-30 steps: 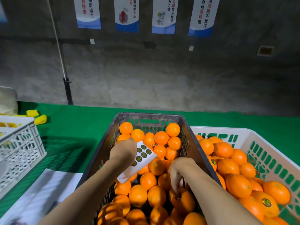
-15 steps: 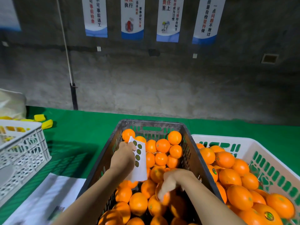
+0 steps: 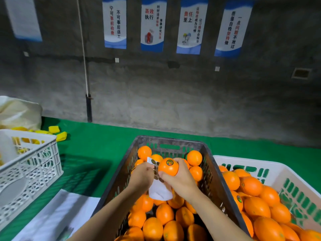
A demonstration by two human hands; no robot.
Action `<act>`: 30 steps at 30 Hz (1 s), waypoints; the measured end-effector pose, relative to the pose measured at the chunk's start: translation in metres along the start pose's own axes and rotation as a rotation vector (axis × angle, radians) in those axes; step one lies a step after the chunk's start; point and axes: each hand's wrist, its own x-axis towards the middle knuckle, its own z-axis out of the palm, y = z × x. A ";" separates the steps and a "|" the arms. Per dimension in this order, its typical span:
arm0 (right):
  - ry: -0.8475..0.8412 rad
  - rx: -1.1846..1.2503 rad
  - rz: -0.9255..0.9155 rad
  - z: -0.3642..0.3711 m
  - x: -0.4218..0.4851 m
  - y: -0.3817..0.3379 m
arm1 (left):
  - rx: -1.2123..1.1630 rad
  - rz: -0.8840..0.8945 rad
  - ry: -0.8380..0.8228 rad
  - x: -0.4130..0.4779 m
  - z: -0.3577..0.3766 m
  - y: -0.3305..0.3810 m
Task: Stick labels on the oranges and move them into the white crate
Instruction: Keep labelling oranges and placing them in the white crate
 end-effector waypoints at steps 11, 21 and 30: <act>0.024 0.270 -0.090 -0.003 0.000 -0.017 | -0.382 -0.042 -0.094 0.003 0.007 0.010; 0.061 0.370 -0.126 0.000 -0.007 -0.024 | -0.353 0.010 -0.148 0.000 0.008 0.013; 0.202 0.344 -0.096 0.002 -0.008 -0.023 | -0.345 0.092 -0.158 -0.004 0.010 0.013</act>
